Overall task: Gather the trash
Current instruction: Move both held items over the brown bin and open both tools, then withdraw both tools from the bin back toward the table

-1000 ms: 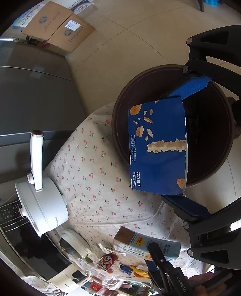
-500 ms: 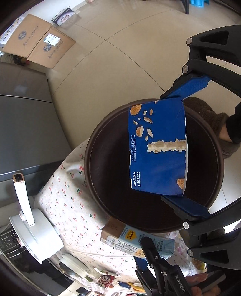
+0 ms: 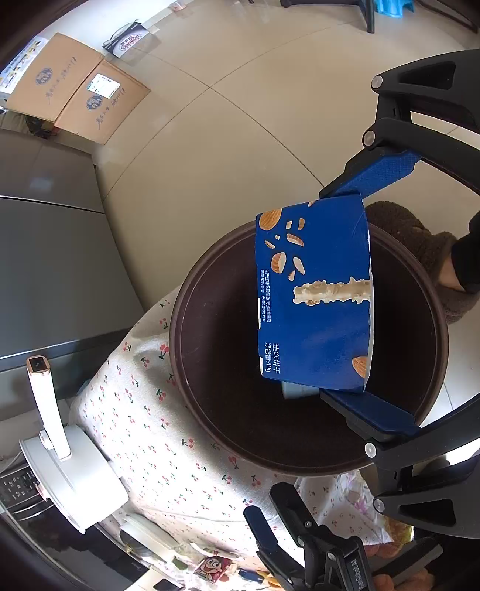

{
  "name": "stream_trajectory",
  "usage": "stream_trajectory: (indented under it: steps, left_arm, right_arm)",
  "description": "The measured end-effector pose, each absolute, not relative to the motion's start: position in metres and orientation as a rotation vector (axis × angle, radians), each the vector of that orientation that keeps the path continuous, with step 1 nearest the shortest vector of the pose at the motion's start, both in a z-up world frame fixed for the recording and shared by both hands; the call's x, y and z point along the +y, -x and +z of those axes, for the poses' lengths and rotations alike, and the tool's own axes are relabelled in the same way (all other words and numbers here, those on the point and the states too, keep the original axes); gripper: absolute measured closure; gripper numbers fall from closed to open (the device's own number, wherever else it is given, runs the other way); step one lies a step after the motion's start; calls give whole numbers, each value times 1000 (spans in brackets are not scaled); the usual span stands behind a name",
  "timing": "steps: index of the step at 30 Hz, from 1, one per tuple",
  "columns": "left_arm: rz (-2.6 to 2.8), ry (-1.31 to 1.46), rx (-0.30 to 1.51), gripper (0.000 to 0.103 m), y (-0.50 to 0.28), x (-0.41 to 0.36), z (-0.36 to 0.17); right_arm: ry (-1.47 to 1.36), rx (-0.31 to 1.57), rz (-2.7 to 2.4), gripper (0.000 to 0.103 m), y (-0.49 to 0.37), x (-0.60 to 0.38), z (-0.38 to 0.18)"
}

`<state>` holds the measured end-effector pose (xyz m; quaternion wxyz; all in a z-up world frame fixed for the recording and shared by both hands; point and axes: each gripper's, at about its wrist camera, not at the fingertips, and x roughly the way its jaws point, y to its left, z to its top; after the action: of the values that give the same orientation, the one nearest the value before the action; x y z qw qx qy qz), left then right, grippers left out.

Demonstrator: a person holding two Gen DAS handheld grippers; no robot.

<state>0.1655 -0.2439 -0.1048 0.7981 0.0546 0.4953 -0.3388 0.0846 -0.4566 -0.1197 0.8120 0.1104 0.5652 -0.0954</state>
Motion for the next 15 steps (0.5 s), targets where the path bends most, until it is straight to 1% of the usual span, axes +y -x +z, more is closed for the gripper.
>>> stream_trajectory:
  steps: [6, 9, 11, 15]
  left_arm:
    - [-694, -132, 1066, 5, -165, -227, -101]
    - [-679, -136, 1063, 3, -164, -219, -98]
    - [-667, -140, 1058, 2, -164, -212, -95]
    - [-641, -134, 1057, 2, -165, -195, -89]
  right_arm:
    - [-228, 1215, -199, 6, -88, -449, -120]
    - [-224, 1210, -189, 4, -92, -444, -120]
    - [-218, 1221, -191, 0, -95, -441, -121]
    - [-203, 1233, -189, 0, -99, -435, -121]
